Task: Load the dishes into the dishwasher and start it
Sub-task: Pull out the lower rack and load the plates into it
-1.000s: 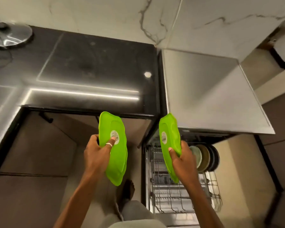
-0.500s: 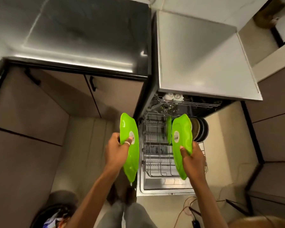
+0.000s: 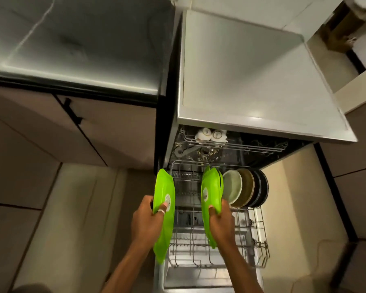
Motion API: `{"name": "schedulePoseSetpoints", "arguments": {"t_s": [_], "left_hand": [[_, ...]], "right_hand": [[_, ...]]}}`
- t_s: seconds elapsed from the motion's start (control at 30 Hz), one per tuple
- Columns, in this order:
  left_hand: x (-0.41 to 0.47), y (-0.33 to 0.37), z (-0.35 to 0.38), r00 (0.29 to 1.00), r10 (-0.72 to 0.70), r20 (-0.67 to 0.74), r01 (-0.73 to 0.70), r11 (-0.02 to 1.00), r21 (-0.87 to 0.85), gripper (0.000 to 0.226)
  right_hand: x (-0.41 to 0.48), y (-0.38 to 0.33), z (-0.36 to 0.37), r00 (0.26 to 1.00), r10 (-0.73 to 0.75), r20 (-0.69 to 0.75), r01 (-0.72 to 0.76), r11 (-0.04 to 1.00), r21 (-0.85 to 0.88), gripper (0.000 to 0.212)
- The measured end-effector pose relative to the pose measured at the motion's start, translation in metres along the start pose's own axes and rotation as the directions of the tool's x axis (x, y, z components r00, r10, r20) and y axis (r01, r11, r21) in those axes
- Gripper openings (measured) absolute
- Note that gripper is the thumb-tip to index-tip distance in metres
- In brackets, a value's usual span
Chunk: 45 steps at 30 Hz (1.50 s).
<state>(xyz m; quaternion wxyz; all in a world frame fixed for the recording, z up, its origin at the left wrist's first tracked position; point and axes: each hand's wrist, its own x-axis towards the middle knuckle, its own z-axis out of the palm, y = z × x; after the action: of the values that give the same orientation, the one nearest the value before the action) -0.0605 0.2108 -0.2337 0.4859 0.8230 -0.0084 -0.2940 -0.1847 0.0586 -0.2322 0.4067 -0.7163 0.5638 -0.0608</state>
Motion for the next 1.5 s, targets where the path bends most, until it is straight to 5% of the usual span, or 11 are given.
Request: {"name": "schedulePoseSetpoints", "arguments": {"t_s": [0.23,0.57,0.73,0.83,1.5], "left_hand": [[0.075,-0.087,0.112,0.996,-0.039,-0.078,0.04,0.999,0.005,0.028],[0.124,-0.145,0.152,0.989,-0.125,-0.076,0.121,0.991,-0.054,0.027],[0.133,-0.15,0.156,0.988,-0.132,-0.077,0.128,0.99,-0.062,0.038],[0.141,-0.148,0.158,0.99,-0.114,-0.086,0.111,0.993,-0.046,0.024],[0.174,-0.146,0.161,0.992,-0.102,-0.072,0.105,0.994,0.032,0.02]], "right_hand": [[0.143,0.101,0.097,0.995,-0.067,0.073,0.074,0.993,-0.087,0.023],[0.22,0.135,0.167,0.991,-0.061,0.116,0.078,0.986,-0.148,0.016],[0.232,0.139,0.178,0.986,-0.095,0.134,0.121,0.971,-0.206,0.026],[0.239,0.139,0.179,0.988,-0.089,0.128,0.115,0.971,-0.211,0.027],[0.284,0.13,0.175,0.981,0.101,0.168,-0.075,0.985,-0.152,0.033]]}}
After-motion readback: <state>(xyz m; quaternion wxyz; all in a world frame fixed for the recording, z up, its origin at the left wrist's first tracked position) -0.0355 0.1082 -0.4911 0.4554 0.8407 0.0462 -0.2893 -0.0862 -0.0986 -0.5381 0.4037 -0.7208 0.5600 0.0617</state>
